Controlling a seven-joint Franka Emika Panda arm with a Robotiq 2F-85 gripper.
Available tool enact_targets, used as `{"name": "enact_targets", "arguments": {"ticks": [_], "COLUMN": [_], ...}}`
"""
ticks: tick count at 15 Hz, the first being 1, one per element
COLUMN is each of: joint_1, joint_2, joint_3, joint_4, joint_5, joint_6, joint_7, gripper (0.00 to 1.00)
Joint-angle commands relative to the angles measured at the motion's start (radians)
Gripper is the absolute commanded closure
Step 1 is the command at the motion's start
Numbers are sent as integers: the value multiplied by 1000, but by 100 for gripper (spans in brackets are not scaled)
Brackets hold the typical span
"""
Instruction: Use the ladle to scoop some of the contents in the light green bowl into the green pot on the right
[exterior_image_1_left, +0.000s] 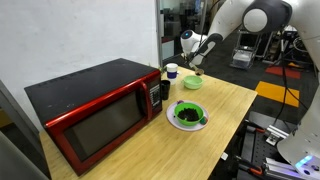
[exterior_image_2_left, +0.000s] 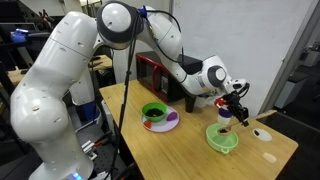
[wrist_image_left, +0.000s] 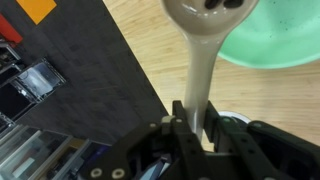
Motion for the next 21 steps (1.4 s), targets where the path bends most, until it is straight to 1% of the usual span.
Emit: {"name": "enact_targets", "arguments": {"ticks": [1,4,6,8,10,13,15,18,21], "joint_1": [91,161,204,233,241,224,194,125,32], "joint_2": [11,1,-5,-15,-32,-70,-105,-167,-217], "joint_3": [-106,-174,-209,-223,-209,-156,-96,32,177], "joint_4": [-16,-43,-65,-89,-109,-137,-156,-195,-233], "joint_5": [-103,-242,-357,-488,-623,-836,-972,-1120,-1208], "joint_6": [47,63,70,58,33,-22,-88,-218,-335], "joint_7": [137,273,377,495,611,783,887,983,1021], "gripper": [94,94,94,94,94,94,94,94,94]}}
